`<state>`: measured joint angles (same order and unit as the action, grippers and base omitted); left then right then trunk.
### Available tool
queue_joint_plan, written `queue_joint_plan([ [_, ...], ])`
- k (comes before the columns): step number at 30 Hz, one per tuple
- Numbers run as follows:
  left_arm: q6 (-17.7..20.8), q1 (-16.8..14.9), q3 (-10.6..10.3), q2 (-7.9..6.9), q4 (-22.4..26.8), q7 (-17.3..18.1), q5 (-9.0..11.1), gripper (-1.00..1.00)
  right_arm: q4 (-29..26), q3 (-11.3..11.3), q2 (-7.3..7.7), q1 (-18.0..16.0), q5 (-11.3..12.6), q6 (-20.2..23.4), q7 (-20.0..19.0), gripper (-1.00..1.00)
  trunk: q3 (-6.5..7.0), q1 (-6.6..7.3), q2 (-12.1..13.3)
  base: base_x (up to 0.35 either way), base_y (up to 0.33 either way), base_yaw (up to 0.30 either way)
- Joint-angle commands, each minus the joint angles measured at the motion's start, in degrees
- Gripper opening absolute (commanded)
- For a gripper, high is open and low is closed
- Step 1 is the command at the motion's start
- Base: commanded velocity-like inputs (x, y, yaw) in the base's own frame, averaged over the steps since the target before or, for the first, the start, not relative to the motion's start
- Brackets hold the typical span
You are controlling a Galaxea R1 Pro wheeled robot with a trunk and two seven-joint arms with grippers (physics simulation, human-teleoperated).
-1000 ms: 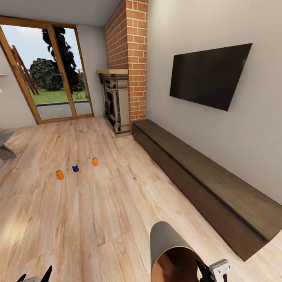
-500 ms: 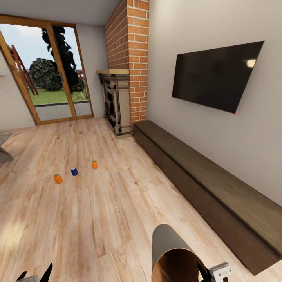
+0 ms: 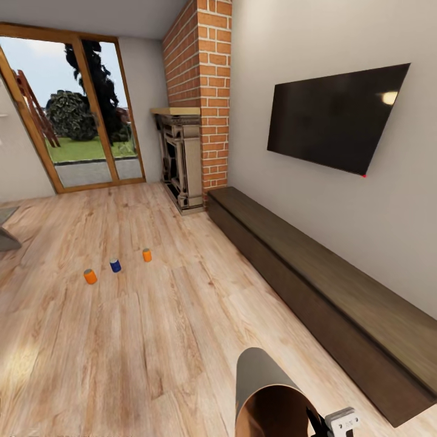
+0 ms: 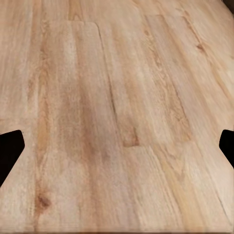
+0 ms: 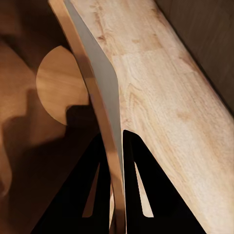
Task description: Put the three can of soda from the living room inside the tash can in the kitchen.
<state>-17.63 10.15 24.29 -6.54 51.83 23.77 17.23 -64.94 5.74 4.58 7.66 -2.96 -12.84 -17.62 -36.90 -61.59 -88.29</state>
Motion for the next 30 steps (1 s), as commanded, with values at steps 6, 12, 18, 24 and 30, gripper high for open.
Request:
queue_joint_plan([
  [6, -0.1, 0.0, 0.0, 0.18, -0.3, 0.1, 0.0, 1.0, -0.2, -0.1, -0.01, 0.0, 0.1, 0.0, -0.6, -1.0, 0.01, 0.0, 0.0, 0.112, 0.057, 0.195],
  [12, -0.2, 0.0, 0.1, 0.21, -0.3, 0.1, 0.0, 1.0, -0.2, -0.1, -0.01, 0.0, 0.1, 0.0, -0.6, -1.0, 0.01, 0.0, 0.0, 0.212, 0.01, 0.24],
  [18, -0.1, 0.0, 0.0, 0.15, -0.3, 0.1, 0.0, 1.0, -0.1, -0.1, -0.01, 0.0, 0.1, 0.0, -0.6, -1.0, 0.01, 0.0, 0.0, 0.247, 0.001, 0.245],
  [24, 0.0, 0.0, 0.0, 0.13, -0.3, 0.1, 0.0, 1.0, -0.1, -0.1, -0.01, 0.0, 0.2, 0.0, -0.6, -1.0, 0.01, 0.0, 0.0, 0.309, 0.0, 0.245],
  [30, 0.0, 0.0, 0.0, 0.12, -0.3, 0.1, 0.0, 1.0, -0.1, -0.1, -0.01, 0.0, 0.2, 0.0, -0.6, -1.0, 0.01, 0.0, 0.0, 0.322, 0.0, 0.242],
])
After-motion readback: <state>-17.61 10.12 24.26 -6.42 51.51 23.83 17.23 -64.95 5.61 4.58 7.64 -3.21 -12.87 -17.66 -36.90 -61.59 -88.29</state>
